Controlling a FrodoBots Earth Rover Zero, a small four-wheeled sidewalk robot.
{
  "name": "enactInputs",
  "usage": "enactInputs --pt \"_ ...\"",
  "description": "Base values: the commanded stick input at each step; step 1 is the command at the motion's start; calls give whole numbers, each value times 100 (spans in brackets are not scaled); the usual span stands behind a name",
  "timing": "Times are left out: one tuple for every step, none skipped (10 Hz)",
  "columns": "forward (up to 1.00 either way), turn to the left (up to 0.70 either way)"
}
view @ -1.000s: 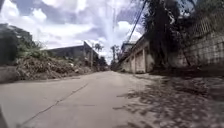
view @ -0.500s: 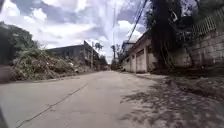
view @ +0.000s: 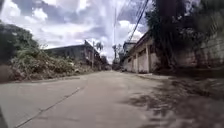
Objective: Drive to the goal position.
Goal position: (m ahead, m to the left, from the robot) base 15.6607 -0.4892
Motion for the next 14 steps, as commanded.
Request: enactInputs --pt "50 0" --pt "50 0" --pt "50 0" --pt "50 0" --pt "50 0" --pt "50 0" --pt "50 0" --pt "50 0" --pt "50 0" --pt "50 0" --pt "50 0" --pt "50 0" --pt "50 0" --pt "50 0"
